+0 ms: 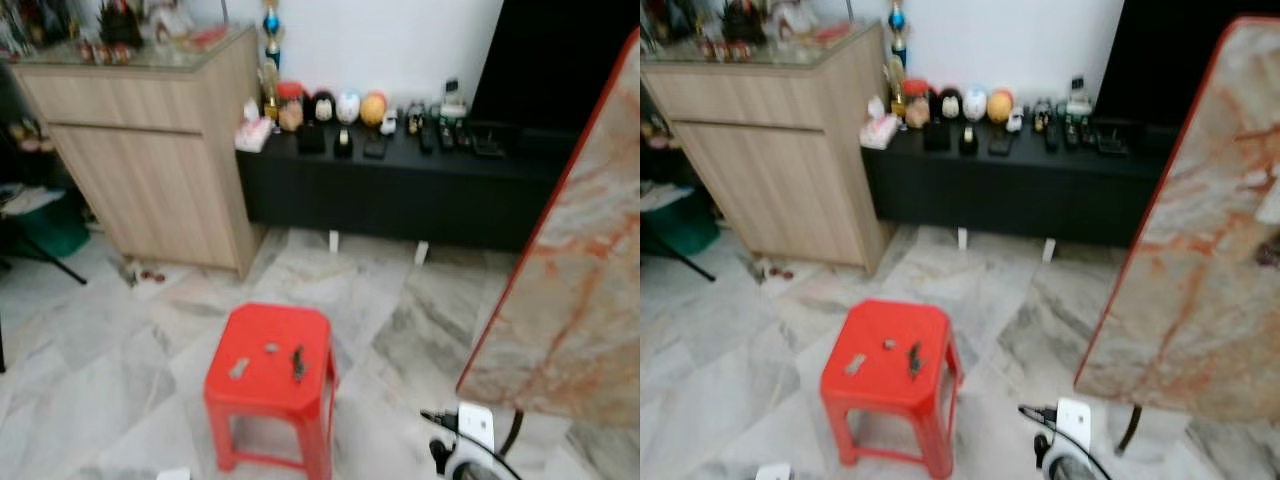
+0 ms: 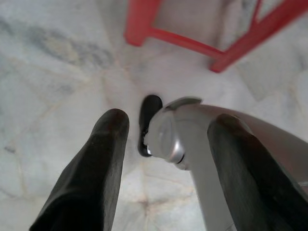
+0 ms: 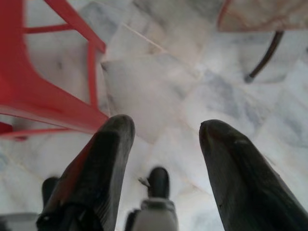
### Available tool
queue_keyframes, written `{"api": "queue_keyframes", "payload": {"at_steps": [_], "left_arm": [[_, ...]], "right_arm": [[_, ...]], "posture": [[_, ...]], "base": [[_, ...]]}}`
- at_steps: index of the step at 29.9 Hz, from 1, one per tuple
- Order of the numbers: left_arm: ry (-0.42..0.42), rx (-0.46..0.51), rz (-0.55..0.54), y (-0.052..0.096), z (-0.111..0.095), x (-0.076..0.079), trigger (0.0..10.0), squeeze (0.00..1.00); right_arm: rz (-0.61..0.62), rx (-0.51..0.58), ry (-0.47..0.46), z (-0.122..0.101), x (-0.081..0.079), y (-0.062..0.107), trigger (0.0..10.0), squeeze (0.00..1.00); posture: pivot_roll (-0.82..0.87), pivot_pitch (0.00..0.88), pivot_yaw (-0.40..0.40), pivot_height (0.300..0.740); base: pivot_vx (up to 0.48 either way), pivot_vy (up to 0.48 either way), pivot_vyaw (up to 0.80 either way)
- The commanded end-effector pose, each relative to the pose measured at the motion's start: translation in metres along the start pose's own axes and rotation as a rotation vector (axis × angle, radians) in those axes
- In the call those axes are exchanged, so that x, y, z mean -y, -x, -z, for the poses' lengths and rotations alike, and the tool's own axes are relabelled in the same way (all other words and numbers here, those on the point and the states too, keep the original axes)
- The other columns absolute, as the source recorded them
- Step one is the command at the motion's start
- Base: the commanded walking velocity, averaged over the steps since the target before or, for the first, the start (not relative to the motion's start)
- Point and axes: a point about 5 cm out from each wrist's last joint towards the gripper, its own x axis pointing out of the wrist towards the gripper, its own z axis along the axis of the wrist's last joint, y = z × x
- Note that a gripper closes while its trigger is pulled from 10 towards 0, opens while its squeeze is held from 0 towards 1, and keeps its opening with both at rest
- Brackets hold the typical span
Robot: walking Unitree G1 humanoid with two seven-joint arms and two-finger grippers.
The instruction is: Hang keys on a hook
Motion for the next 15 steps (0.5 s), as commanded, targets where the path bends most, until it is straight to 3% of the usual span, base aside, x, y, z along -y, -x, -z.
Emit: {"api": "queue_keyframes", "payload": {"at_steps": [1, 15], "left_arm": [[0.002, -0.003, -0.006, -0.001, 0.000, 0.002, 10.0, 0.00], [0.011, 0.036, 0.011, -0.004, -0.011, 0.012, 10.0, 0.00]], "right_arm": [[-0.002, 0.020, -0.025, -0.004, -0.005, 0.000, 10.0, 0.00], [-0.004, 0.029, -0.014, -0.008, -0.005, -0.001, 10.0, 0.00]], "posture": [[0.09, 0.000, -0.063, 0.740], [0.09, 0.000, -0.065, 0.740]], "base": [[0.000, 0.454, 0.00], [0.000, 0.423, 0.00]]}}
